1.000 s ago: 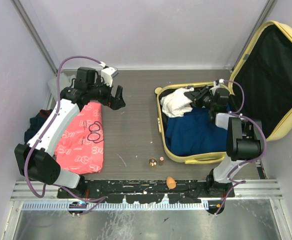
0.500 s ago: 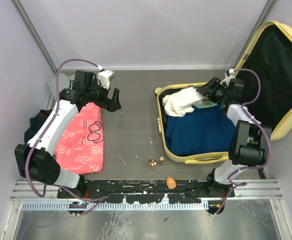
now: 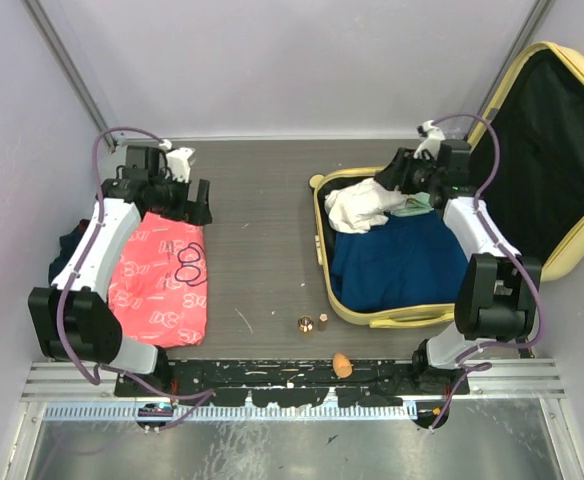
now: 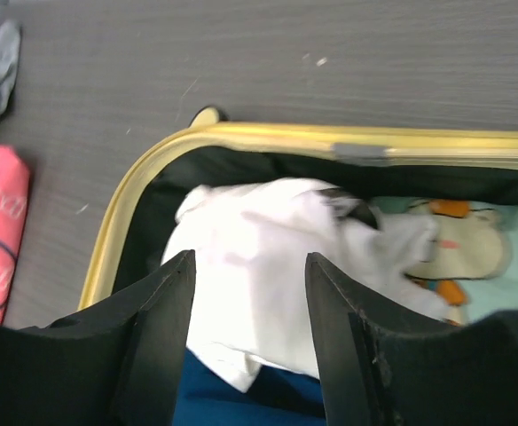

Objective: Pack the luggage

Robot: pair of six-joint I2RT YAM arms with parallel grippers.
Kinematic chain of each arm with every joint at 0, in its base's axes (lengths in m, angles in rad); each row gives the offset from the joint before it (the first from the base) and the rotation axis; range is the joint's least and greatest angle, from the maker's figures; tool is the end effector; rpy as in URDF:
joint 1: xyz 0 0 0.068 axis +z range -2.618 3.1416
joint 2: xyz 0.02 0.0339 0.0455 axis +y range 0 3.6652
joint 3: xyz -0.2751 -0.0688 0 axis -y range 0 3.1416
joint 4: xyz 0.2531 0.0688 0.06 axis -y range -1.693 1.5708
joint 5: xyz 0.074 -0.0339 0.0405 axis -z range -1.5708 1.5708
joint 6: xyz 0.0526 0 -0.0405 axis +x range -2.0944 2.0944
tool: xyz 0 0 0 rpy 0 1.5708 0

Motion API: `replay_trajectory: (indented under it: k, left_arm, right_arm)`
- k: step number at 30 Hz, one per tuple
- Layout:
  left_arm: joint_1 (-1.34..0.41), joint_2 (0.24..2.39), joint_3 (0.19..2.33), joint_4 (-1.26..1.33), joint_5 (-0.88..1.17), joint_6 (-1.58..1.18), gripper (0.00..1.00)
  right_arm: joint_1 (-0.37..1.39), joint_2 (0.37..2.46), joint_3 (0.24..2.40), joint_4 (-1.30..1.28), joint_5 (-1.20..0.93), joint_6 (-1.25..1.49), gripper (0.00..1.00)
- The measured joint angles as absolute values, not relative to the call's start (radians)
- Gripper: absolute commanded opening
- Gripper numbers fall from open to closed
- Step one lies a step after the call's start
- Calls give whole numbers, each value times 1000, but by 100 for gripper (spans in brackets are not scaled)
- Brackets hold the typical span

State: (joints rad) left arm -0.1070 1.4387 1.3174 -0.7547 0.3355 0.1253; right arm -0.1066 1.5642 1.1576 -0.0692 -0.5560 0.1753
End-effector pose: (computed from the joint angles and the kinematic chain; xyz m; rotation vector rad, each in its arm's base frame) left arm 0.3178 -0.0515 0.3201 0.4272 2.3829 -0.4012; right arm 0.3807 -0.0128 0.2892 -0.0633 2.0213 0.6100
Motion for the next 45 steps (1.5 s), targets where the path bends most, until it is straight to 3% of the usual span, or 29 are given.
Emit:
replay_trajectory:
  k: [5,13,21,28,32,36,40,45]
  left_arm:
    - [-13,1486,1292,-809,287,125,99]
    - [73,1662,1267,-837,213,140,97]
    - [63,1886,1323,-854,275,165,89]
    - [-96,2037,1533,-939,329,228,84]
    - [-235,2125,1669,-1005,402,320,81]
    - [-377,2185,1769,-1113,459,535,81]
    - [-464,2172,1744,-1205,473,783,81]
    - [-464,2035,1552,-1278,440,1024,82]
  right_arm:
    - [-54,1627,1131,-87,-567,147,57]
    - [-123,1747,1113,-126,-568,124,58]
    - [-148,1673,1132,-210,-594,87,73]
    - [-148,1544,1216,-263,-614,31,84]
    - [-148,1515,1276,-282,-622,-4,99]
    - [-148,1502,1294,-297,-649,-35,100]
    - [-148,1503,1311,-323,-727,-37,100]
    - [-107,1561,1441,-398,-793,-17,100]
